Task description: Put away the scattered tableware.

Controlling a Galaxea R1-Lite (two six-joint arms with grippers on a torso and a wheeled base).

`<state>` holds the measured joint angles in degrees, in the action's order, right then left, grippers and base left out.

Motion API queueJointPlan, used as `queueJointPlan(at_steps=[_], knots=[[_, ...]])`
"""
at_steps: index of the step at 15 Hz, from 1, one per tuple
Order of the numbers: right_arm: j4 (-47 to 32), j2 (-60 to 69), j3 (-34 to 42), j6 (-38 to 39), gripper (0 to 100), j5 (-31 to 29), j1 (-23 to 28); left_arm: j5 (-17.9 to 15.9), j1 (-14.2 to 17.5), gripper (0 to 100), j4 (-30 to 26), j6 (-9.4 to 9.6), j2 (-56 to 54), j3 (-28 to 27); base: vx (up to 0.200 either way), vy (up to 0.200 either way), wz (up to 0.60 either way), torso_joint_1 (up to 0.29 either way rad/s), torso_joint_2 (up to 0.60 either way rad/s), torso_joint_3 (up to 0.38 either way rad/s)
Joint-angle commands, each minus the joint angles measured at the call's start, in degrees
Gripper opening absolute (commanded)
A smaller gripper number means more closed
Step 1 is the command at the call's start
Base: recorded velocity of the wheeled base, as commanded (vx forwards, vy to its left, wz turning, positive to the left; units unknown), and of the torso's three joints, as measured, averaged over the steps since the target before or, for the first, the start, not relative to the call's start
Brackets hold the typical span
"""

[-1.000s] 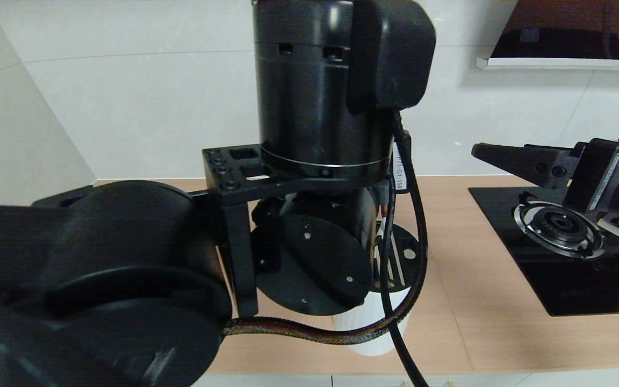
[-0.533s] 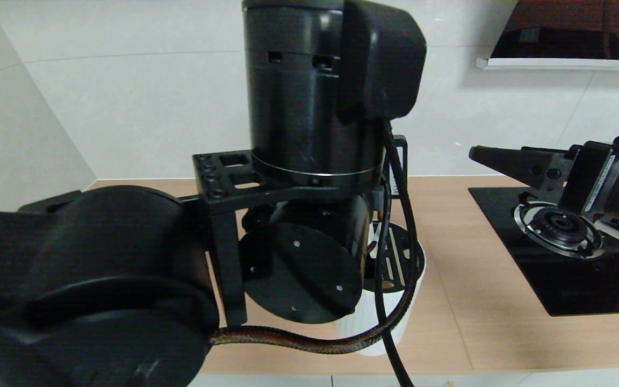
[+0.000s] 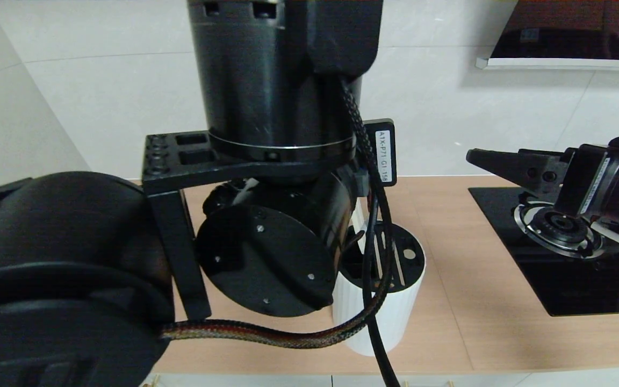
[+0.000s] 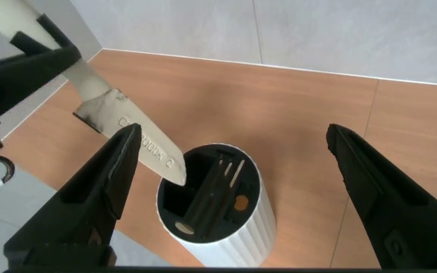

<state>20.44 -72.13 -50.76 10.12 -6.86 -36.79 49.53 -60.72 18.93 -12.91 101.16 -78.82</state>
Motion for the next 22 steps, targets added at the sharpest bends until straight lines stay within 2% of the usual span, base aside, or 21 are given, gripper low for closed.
queueJointPlan(at_steps=[1,9,22], knots=[[0.03,-0.11,0.05,-0.01,100,0.01,-0.03,0.04,-0.01,0,0.32,-0.01,1.76,0.16,0.000,0.000,0.00,0.000,0.00,0.000],[0.12,-0.03,0.22,-0.01,100,0.01,-0.03,0.13,-0.01,0,0.93,-0.01,5.01,0.25,0.000,0.000,0.00,0.000,0.00,0.000],[0.30,-1.43,0.75,-0.19,100,-0.08,-0.03,0.30,-0.01,0,7.35,-0.63,11.78,6.84,0.000,0.000,0.00,0.000,0.00,0.000]])
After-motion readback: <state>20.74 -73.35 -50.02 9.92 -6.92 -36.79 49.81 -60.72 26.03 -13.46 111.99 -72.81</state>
